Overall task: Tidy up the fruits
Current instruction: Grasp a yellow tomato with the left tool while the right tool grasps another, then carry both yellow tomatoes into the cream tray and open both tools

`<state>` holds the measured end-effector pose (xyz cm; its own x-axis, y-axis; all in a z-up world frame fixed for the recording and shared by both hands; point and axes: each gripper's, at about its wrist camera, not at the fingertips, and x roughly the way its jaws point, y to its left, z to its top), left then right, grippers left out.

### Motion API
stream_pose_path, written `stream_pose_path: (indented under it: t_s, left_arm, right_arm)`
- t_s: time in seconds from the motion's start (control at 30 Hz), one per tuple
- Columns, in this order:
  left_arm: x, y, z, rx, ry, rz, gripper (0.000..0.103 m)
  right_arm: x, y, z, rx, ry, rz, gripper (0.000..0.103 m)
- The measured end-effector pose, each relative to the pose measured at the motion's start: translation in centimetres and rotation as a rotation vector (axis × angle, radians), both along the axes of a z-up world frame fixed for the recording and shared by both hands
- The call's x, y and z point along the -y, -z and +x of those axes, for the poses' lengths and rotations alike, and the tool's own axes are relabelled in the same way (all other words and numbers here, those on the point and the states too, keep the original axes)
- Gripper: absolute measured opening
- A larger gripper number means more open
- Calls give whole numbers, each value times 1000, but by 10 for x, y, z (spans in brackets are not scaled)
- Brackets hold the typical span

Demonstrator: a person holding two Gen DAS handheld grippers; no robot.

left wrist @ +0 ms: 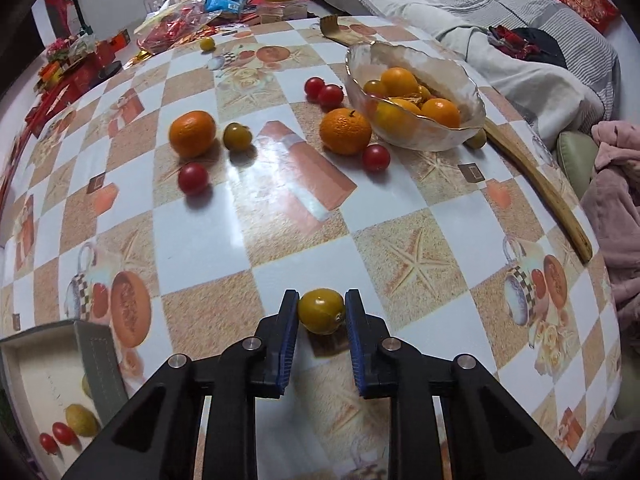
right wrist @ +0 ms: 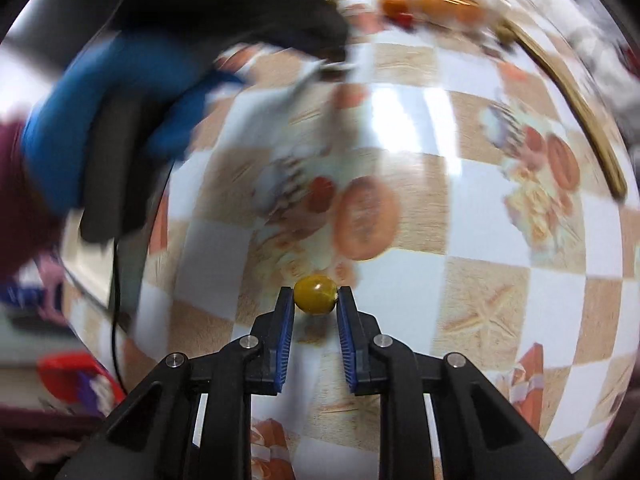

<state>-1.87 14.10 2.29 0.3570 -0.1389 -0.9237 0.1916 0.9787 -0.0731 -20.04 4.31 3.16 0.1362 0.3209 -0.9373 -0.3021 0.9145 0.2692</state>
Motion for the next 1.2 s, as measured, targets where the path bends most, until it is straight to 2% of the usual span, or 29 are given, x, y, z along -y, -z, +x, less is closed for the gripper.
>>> stream_pose_path:
  t_s: [0.13, 0.23, 0.47, 0.67, 0.87, 1.2]
  left_arm:
    - [-12, -14, -17, 12, -12, -8, 25]
    - [-20, -25, -31, 24, -18, -13, 25]
    - [-50, -45, -67, 29, -76, -35, 25]
    - [-83, -53, -96, 23, -148, -16, 25]
    - [-134, -61, -128, 27, -278, 19, 25]
    - [-223, -45, -167, -1, -479, 88, 25]
  right_arm:
    - [27, -3, 6, -23, 99, 48, 23]
    - [36, -9, 6, -24, 130, 57, 23]
    - [45, -23, 30, -24, 128, 62, 23]
    - [19, -28, 47, -9, 68, 68, 23]
    - [-24, -38, 62, 12, -28, 71, 23]
    - [-112, -45, 74, 24, -207, 87, 23]
